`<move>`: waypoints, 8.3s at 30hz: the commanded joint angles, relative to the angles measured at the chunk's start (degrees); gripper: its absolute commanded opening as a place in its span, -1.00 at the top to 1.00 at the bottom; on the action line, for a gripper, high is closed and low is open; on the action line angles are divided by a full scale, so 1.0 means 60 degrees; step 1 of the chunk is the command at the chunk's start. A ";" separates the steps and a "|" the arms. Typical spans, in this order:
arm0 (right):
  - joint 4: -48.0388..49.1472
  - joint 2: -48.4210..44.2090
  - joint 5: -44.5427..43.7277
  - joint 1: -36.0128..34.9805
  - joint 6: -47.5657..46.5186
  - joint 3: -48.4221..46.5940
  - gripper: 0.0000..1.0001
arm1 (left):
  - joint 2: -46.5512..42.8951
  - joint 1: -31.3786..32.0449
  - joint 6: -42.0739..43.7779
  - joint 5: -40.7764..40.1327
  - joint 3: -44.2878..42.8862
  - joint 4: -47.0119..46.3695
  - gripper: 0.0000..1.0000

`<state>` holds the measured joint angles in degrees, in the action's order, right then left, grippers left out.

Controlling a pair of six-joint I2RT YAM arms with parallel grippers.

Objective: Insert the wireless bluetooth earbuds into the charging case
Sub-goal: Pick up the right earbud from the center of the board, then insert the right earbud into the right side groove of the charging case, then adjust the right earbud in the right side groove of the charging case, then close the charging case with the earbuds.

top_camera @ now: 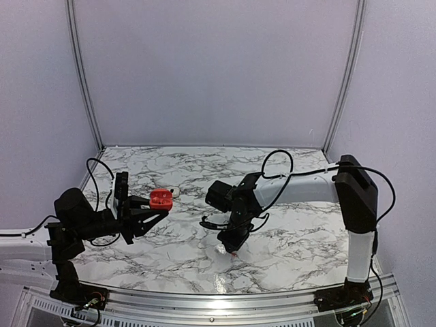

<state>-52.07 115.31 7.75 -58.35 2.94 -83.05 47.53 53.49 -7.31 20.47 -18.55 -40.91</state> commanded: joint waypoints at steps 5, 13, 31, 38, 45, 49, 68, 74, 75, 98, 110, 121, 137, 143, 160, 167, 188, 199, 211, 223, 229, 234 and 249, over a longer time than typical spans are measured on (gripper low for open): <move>0.1034 -0.1254 -0.0461 -0.0038 0.0033 -0.0378 0.86 | -0.0174 -0.0068 0.0024 -0.0470 -0.0013 -0.0287 1.00; 0.2558 -0.2955 -0.1186 0.0086 -0.0118 -0.0249 0.86 | -0.0379 -0.0230 -0.0182 -0.0651 -0.0042 -0.0495 1.00; 0.6767 -0.6341 0.0904 -0.0650 -0.1211 0.0302 0.85 | 0.0282 -0.0639 -0.0949 0.1556 0.0363 -0.3594 1.00; 0.7302 -0.6237 0.0985 -0.1803 -0.1708 0.0167 0.86 | 0.0370 -0.0632 -0.0573 0.2460 0.0178 -0.3641 1.00; 0.7451 -0.5888 0.0622 -0.2718 -0.2070 -0.0073 0.86 | 0.0488 -0.0639 -0.0369 0.2822 0.0032 -0.3637 1.00; 0.7700 -0.5697 0.0454 -0.2986 -0.2101 0.0046 0.86 | 0.0480 -0.0639 -0.0363 0.2809 -0.0007 -0.3627 1.00; 0.8584 -0.4905 0.0506 -0.3063 -0.2342 0.0115 0.86 | 0.0619 -0.0549 -0.0727 0.2848 -0.0220 -0.3627 1.00; 0.8587 -0.4678 0.0450 -0.3064 -0.2459 0.0079 0.86 | 0.0611 -0.0522 -0.0741 0.2736 -0.0205 -0.3627 1.00; 0.8799 -0.4652 0.0415 -0.3064 -0.2466 0.0096 0.86 | 0.0605 -0.0522 -0.0757 0.2715 -0.0205 -0.3627 1.00; 0.9359 -0.4274 -0.0266 -0.3064 -0.2687 0.0503 0.87 | 0.0326 -0.0522 -0.0762 0.2370 -0.0123 -0.3641 1.00; 0.9709 -0.4214 -0.0152 -0.3064 -0.2495 0.0750 0.88 | 0.0326 -0.0522 -0.0818 0.2172 -0.0132 -0.3641 1.00; 0.9963 -0.4199 -0.0075 -0.3064 -0.2240 0.1055 0.88 | 0.0295 -0.0520 -0.0824 0.2010 -0.0088 -0.3629 1.00; 0.9471 -0.4421 -0.0514 -0.3064 -0.2290 0.1250 0.53 | 0.0253 -0.0522 -0.0847 0.2021 -0.0095 -0.3609 1.00; 0.9272 -0.4544 -0.0487 -0.3064 -0.2498 0.0985 0.31 | 0.0296 -0.0520 -0.0878 0.2046 -0.0074 -0.3596 1.00; 0.8926 -0.5193 -0.0326 -0.3064 -0.2857 0.0613 0.09 | 0.0609 -0.0522 -0.0819 0.2212 -0.0088 -0.3534 1.00; 0.8708 -0.5044 -0.0674 -0.3049 -0.2775 0.0198 0.53 | 0.0699 -0.0522 -0.0707 0.2347 -0.0129 -0.3347 1.00; 0.8092 -0.4370 -0.0996 -0.2911 -0.2233 0.0589 0.94 | 0.0459 -0.0522 -0.0666 0.2257 -0.0132 -0.3116 1.00; 0.8117 -0.5326 0.0974 -0.2840 -0.2526 0.0579 -0.34 | 0.0513 -0.0522 -0.0668 0.2410 -0.0161 -0.2910 1.00; 0.7786 -0.5020 0.1922 -0.1855 -0.2191 0.0786 -0.81 | 0.0520 -0.0508 -0.0713 0.2669 -0.0387 -0.2661 1.00; 0.7673 -0.4320 0.3363 -0.1833 -0.2351 0.0409 -0.46 | 0.0639 -0.0508 -0.0862 0.2522 -0.0512 -0.2576 1.00; 0.7630 -0.4540 0.3667 -0.1887 -0.2629 0.0462 -0.39 | 0.0765 -0.0507 -0.1070 0.2308 -0.0578 -0.2473 1.00; 0.7555 -0.4657 0.3578 -0.1988 -0.2810 0.0442 -0.39 | 0.0878 -0.0508 -0.1204 0.2228 -0.0640 -0.2428 1.00; 0.7352 -0.4579 0.2662 -0.2390 -0.3278 0.0087 -0.51 | 0.1113 -0.0508 -0.1154 0.2522 -0.0831 -0.2243 1.00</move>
<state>-8.71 88.77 23.73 -70.91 -15.62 -79.46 52.97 50.57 -14.15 35.29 -21.56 -55.44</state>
